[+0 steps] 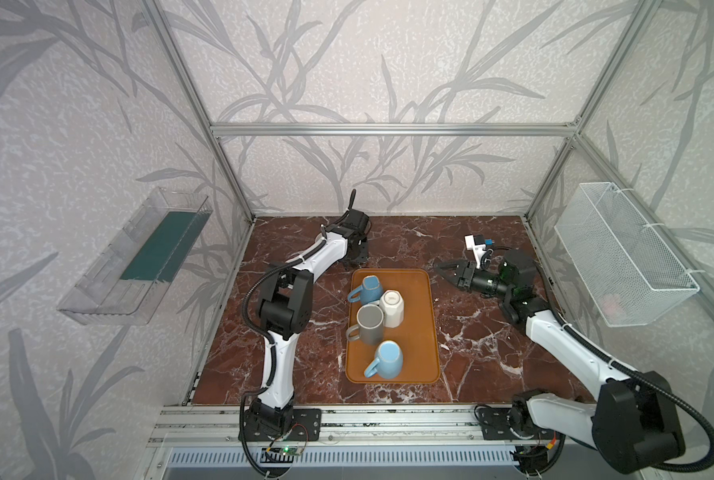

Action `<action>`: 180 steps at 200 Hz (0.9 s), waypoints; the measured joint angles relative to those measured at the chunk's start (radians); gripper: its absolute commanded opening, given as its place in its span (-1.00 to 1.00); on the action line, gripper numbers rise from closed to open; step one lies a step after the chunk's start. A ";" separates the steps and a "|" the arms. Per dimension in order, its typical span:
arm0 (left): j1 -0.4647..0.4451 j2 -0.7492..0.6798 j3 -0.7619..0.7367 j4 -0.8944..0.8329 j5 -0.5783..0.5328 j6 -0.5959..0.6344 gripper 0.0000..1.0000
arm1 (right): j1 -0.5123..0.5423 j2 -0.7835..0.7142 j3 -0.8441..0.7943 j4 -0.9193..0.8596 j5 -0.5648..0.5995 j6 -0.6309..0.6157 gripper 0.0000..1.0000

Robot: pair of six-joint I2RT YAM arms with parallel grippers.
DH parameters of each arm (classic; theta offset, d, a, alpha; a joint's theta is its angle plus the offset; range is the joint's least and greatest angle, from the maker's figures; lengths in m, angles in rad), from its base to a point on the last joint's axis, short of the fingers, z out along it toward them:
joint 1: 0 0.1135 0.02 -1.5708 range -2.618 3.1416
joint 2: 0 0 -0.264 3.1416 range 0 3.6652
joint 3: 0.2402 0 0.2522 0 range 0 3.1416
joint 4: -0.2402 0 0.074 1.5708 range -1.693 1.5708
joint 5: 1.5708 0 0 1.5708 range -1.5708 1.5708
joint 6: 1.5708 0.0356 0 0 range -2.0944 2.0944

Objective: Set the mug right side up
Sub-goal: 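Open the left gripper and release the black mug on the table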

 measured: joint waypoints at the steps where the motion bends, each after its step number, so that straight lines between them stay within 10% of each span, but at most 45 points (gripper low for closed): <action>1: 0.000 0.000 0.000 0.000 0.000 0.000 -1.00 | 0.000 0.000 0.000 0.000 0.000 0.000 -0.14; 180: 0.000 0.031 0.061 -0.027 0.002 -0.015 -0.34 | 0.000 0.000 0.000 -0.001 0.000 -0.006 -0.12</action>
